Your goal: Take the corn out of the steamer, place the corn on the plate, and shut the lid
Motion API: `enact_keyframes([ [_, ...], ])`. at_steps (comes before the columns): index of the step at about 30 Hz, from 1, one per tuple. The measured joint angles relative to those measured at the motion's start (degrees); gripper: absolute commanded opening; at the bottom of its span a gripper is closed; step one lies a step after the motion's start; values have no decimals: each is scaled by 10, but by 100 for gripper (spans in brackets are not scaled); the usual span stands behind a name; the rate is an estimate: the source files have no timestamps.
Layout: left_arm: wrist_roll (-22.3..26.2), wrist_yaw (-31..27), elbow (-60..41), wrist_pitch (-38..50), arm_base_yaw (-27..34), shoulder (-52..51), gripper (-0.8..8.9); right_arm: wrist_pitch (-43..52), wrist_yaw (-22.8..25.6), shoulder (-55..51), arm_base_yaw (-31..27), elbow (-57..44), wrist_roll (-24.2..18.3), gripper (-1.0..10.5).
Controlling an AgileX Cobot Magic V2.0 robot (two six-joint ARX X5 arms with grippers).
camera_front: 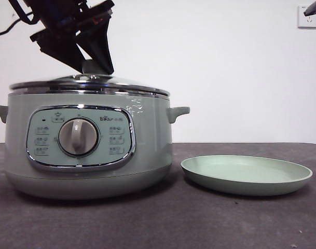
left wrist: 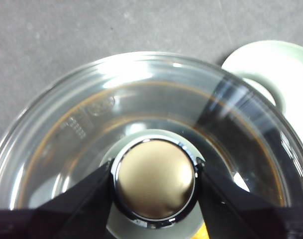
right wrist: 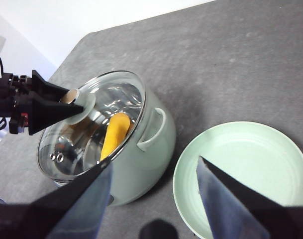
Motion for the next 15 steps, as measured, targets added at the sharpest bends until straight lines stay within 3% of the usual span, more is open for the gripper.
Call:
enact_keyframes([
  [8,1,-49,48,1,0,-70,-9,11,4,36,63,19,11,280],
  [15,5,-110,83,2,0,-161,-9,6,83,121,173,88,15,280],
])
